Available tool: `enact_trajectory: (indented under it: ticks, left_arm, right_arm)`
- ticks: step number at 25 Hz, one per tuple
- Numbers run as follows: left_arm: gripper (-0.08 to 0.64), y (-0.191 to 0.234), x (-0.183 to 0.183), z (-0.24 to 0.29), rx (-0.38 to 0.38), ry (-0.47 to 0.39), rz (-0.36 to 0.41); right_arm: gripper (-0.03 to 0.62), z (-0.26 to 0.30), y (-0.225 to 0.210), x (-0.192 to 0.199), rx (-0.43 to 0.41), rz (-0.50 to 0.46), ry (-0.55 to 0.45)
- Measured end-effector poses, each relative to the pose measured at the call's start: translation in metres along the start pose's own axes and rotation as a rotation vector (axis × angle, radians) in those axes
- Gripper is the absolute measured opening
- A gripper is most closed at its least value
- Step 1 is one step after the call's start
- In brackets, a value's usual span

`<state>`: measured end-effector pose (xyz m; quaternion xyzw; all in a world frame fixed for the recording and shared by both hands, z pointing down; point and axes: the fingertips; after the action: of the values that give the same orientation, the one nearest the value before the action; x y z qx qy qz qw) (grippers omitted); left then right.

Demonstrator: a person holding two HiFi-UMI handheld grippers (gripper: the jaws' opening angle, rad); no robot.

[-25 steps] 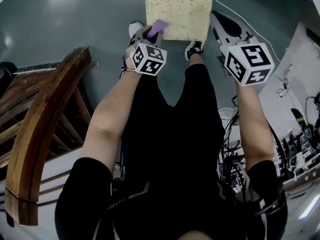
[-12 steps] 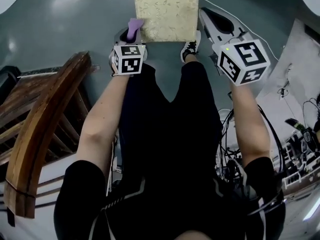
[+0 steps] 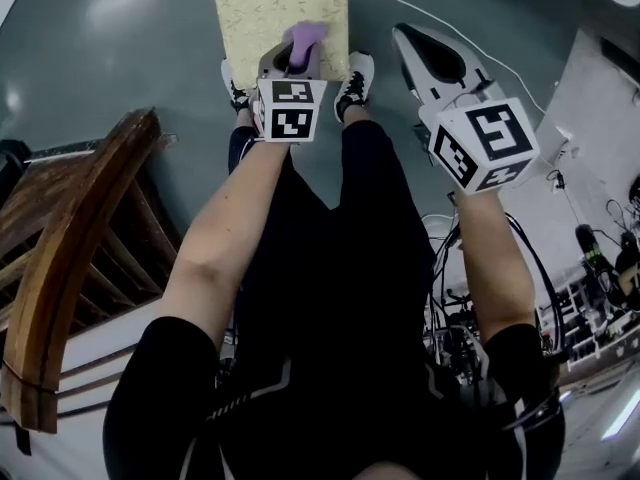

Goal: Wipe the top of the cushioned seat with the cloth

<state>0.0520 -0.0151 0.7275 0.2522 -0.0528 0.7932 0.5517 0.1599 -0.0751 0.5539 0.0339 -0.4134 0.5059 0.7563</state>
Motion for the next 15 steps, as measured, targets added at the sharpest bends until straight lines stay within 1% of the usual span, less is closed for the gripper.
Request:
enact_trajectory:
  ticks: [2,4,5,7,9,11,13,15]
  left_arm:
    - [0.094,-0.024,-0.001,0.013,0.037,-0.004,-0.004]
    - [0.094,-0.041,0.000,0.024,0.067,-0.007,0.010]
    - [0.094,-0.044,0.000,0.029,0.073,-0.006,0.014]
    - [0.094,-0.046,0.003,0.039,0.078,0.001,-0.003]
    - [0.094,-0.041,0.004,0.047,0.055,0.005,0.001]
    - [0.094,-0.033,0.003,0.049,0.020,0.019,0.050]
    - [0.094,-0.026,0.004,0.048,0.007,0.032,0.098]
    - [0.094,-0.017,0.007,0.043,0.012,0.038,0.094]
  right_arm:
    - [0.005,-0.005,-0.006,0.005,-0.005,0.009,-0.001]
    - [0.005,-0.005,-0.010,0.010,-0.013,0.009,0.005]
    - [0.005,-0.005,-0.012,0.012,-0.016,0.007,0.008]
    - [0.005,-0.004,-0.015,0.016,-0.022,0.006,0.011]
    - [0.005,-0.005,-0.017,0.019,-0.021,0.013,0.012]
    - [0.005,-0.004,-0.018,0.021,-0.016,0.019,0.015]
    - [0.005,-0.002,-0.017,0.022,-0.010,0.027,0.018]
    - [0.005,0.000,-0.013,0.020,-0.003,0.036,0.017]
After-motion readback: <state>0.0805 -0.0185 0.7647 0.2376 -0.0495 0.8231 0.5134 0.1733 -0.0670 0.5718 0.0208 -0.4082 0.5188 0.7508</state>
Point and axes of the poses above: the fingertips, and each gripper's own axes: z forward along the fingers, y to its left, x out of its underside, and after that the axes turned 2 degrees about y, right-handed
